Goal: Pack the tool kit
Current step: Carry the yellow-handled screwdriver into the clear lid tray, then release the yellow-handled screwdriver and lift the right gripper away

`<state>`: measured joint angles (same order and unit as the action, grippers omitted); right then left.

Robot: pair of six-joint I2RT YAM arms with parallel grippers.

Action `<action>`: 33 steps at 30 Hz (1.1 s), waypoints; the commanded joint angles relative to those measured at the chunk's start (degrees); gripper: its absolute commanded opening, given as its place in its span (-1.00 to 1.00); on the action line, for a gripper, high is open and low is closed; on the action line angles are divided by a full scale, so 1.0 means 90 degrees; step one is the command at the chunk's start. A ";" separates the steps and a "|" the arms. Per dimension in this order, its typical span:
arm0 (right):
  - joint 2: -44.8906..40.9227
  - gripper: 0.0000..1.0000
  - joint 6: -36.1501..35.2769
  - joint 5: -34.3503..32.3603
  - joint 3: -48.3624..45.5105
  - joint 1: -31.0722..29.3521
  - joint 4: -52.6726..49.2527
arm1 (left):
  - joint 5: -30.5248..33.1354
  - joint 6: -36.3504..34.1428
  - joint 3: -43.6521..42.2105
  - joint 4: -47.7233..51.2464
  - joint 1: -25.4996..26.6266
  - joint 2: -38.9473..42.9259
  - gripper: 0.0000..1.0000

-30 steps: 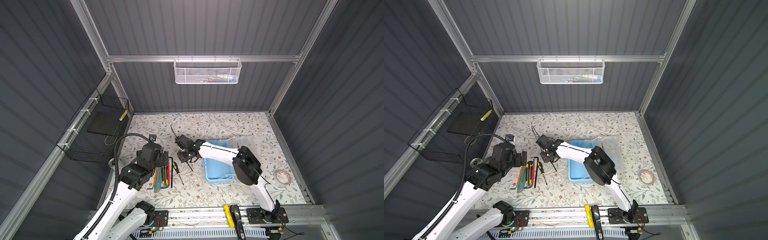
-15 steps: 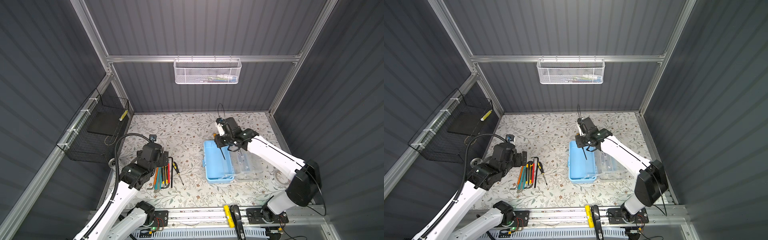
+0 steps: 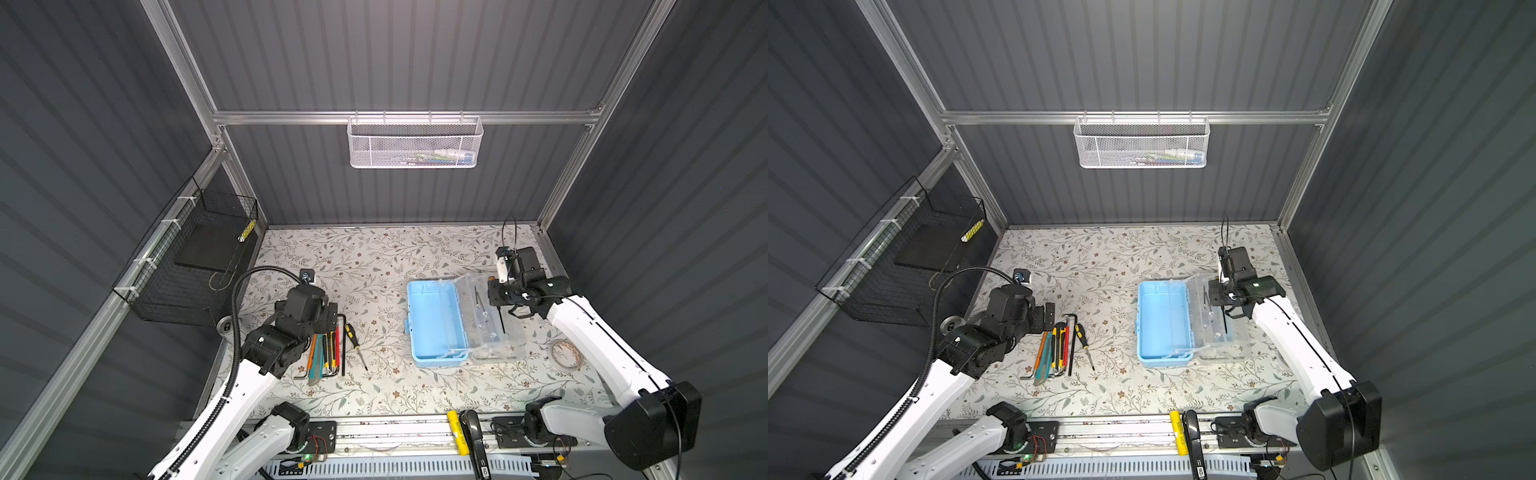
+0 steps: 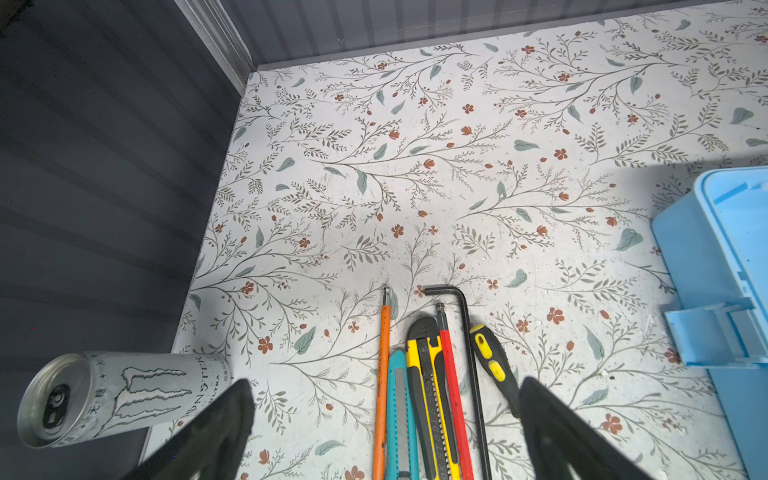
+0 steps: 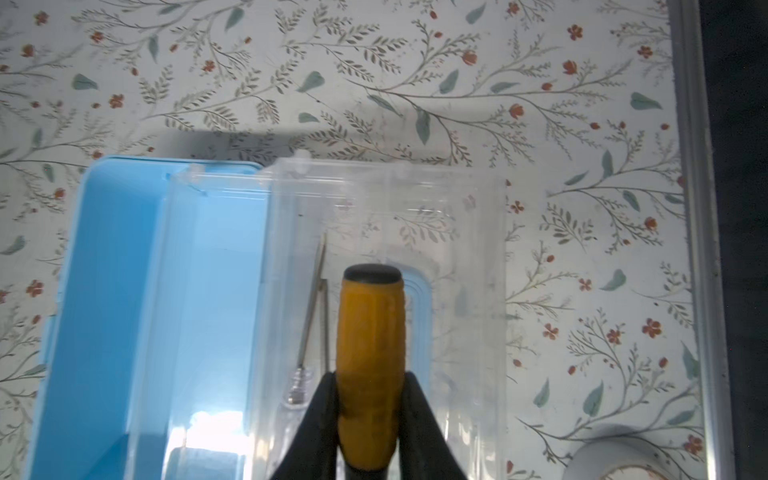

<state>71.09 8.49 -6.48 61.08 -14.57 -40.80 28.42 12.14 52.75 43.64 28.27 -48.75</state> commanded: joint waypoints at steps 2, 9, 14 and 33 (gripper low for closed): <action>-0.0028 -1.00 -0.0142 -0.0294 -0.0039 0.0347 -0.0045 | -0.0043 -0.0106 -0.0023 -0.0083 -0.0049 0.0037 0.99; 0.0105 -1.00 -0.0035 -0.0190 -0.0198 0.0446 0.0386 | -0.0033 -0.0105 -0.0030 -0.0078 -0.0047 0.0055 0.99; 0.0365 -0.99 0.0004 -0.0111 -0.0312 0.0510 0.0661 | -0.0035 -0.0119 -0.0015 -0.0074 -0.0047 0.0031 0.99; 0.0365 -0.11 0.0245 0.0110 -0.0056 0.0427 0.0358 | -0.0060 -0.0119 -0.0002 -0.0073 -0.0046 0.0024 0.99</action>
<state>75.48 10.09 -5.34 58.35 -10.24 -35.24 28.40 12.14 52.75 43.64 28.27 -48.75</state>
